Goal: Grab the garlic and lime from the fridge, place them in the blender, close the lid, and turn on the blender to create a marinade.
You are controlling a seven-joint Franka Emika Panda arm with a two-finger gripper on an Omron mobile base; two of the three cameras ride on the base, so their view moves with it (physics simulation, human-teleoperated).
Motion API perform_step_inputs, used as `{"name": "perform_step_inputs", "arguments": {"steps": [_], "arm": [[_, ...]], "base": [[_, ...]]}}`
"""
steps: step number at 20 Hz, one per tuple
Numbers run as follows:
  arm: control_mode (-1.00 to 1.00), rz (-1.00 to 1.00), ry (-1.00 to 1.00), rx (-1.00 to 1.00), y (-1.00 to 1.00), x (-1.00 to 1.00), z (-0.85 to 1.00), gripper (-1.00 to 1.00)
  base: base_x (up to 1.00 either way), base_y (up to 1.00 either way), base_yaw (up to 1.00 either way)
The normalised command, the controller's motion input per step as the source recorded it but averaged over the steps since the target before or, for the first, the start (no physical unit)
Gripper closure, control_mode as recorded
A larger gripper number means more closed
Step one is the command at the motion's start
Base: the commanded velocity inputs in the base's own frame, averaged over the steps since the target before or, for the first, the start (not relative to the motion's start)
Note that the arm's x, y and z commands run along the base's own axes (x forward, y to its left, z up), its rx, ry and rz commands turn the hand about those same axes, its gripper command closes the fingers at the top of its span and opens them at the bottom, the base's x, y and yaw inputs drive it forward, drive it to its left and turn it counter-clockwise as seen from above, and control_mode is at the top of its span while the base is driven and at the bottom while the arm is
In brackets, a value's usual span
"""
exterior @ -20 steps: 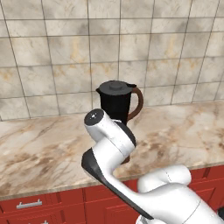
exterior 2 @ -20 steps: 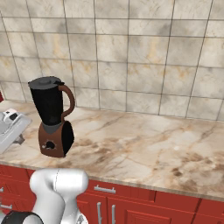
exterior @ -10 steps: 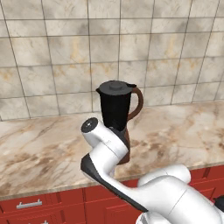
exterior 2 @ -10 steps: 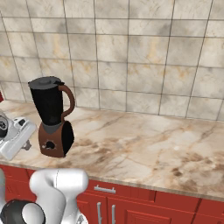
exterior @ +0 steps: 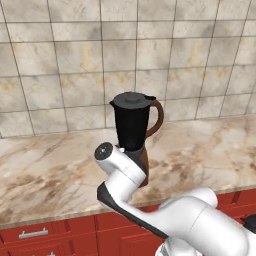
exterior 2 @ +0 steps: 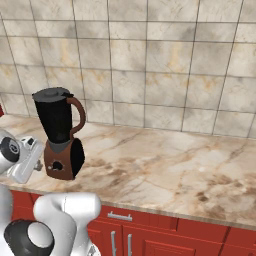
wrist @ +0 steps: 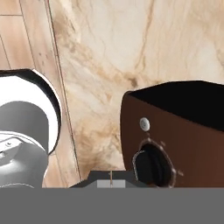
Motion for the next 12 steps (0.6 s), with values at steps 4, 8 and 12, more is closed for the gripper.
{"name": "perform_step_inputs", "arguments": {"steps": [4, 8, 12], "arm": [[-1.00, 0.04, 0.10, -0.03, 0.13, 0.28, -0.09, 1.00], [-1.00, 0.04, 0.14, -0.01, 0.18, 0.18, -0.03, 1.00], [-1.00, 0.04, 0.13, -0.02, 0.20, 0.21, -0.03, 1.00]], "base": [[0.00, 0.00, 0.00], [0.00, 0.00, 0.00], [0.00, 0.00, 0.00]]}}
